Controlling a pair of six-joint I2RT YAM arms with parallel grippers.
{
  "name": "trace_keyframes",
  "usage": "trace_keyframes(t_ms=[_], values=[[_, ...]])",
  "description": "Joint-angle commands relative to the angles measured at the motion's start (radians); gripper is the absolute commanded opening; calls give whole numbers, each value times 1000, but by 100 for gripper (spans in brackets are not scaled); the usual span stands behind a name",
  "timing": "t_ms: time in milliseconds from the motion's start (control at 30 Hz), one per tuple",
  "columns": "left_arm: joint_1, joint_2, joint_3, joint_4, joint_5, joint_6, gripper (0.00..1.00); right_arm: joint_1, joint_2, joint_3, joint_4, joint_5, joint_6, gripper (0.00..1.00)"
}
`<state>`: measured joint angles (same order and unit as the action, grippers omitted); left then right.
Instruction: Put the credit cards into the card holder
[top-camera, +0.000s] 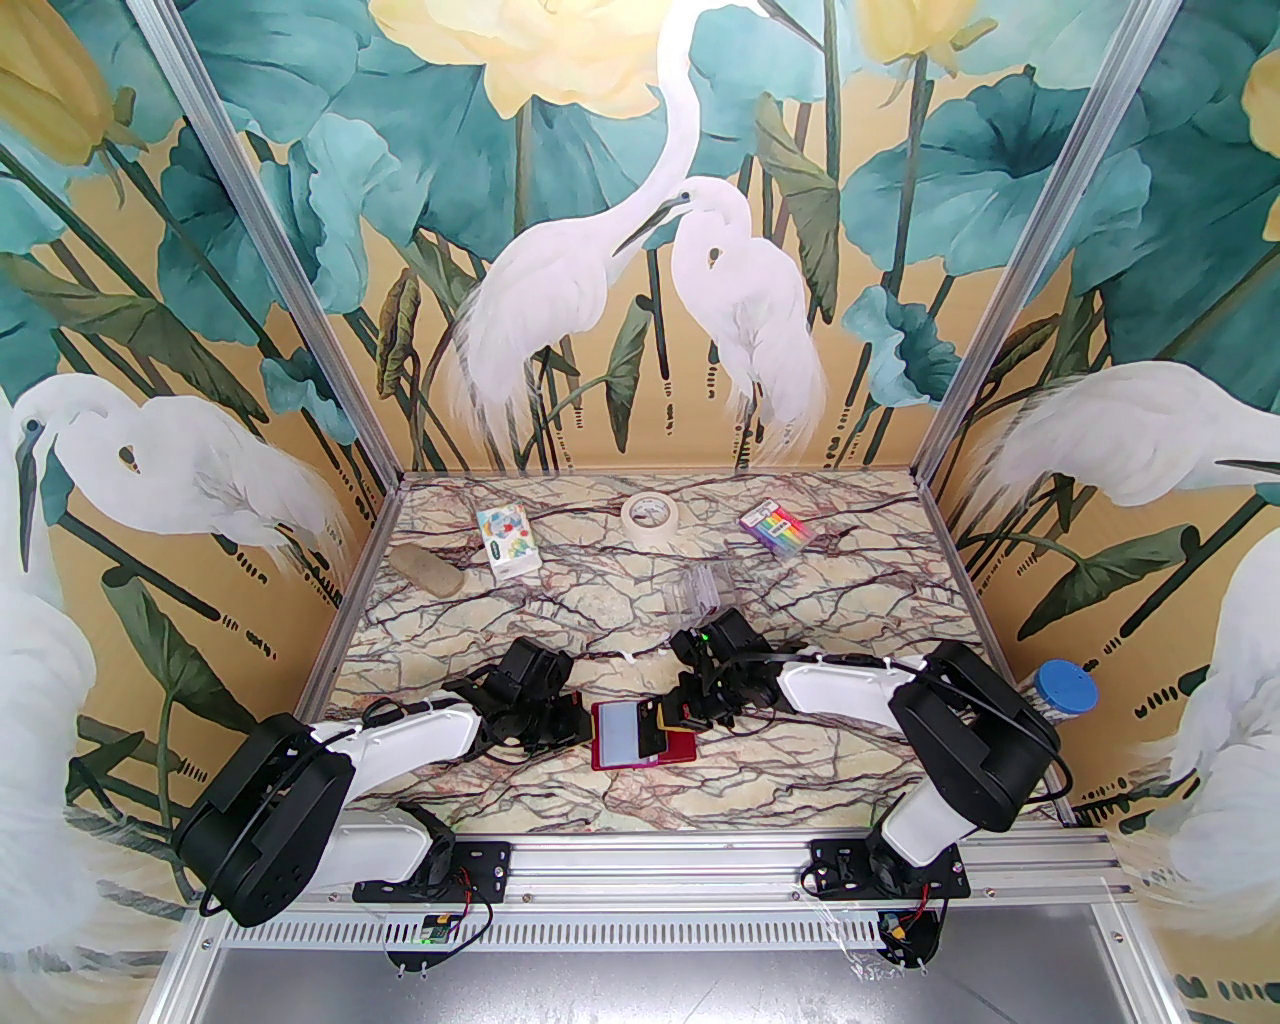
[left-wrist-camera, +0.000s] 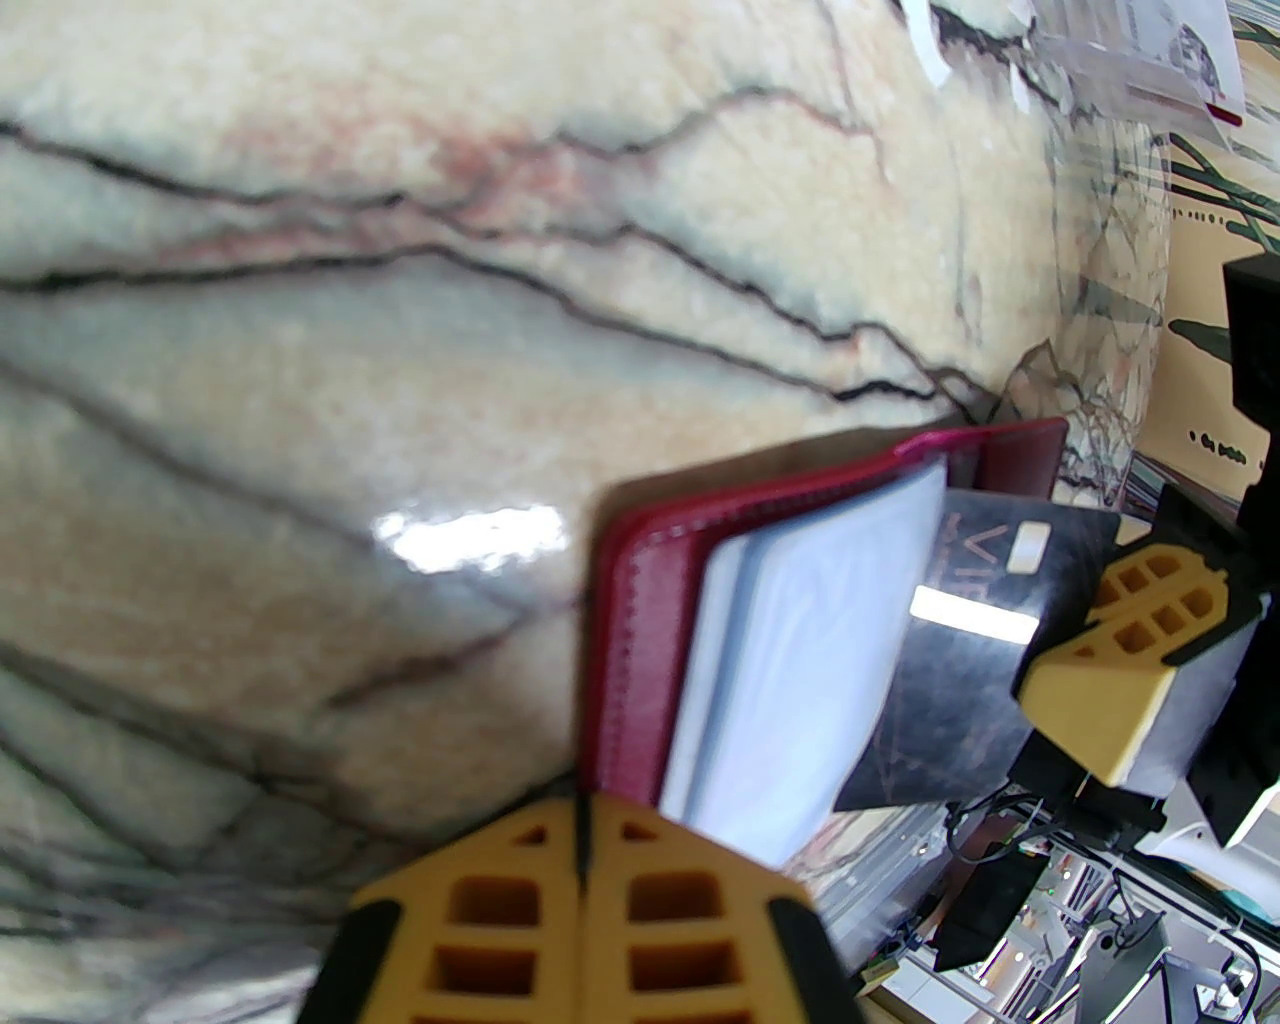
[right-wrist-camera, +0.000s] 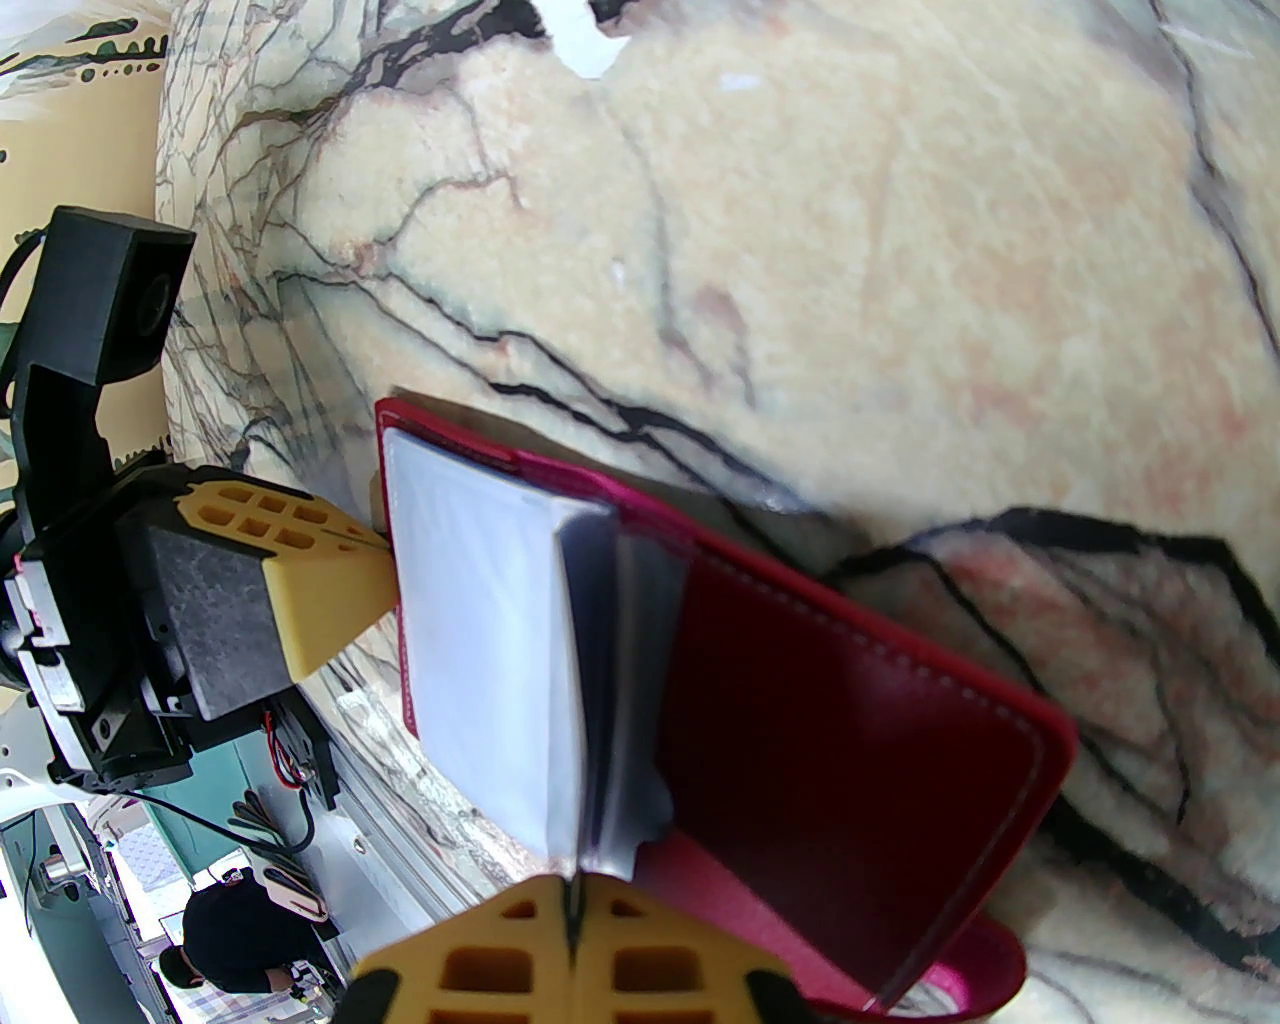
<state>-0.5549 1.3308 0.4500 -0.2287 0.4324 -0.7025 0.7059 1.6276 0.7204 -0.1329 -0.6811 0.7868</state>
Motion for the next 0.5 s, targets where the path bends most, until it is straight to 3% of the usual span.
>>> trace_keyframes(t_ms=[0,467], values=[[-13,47,-1,-14,-29,18,2,7,23,-18,-2,1,8,0],[-14,53,7,-15,-32,20,2,9,18,-24,-10,-8,5,0]])
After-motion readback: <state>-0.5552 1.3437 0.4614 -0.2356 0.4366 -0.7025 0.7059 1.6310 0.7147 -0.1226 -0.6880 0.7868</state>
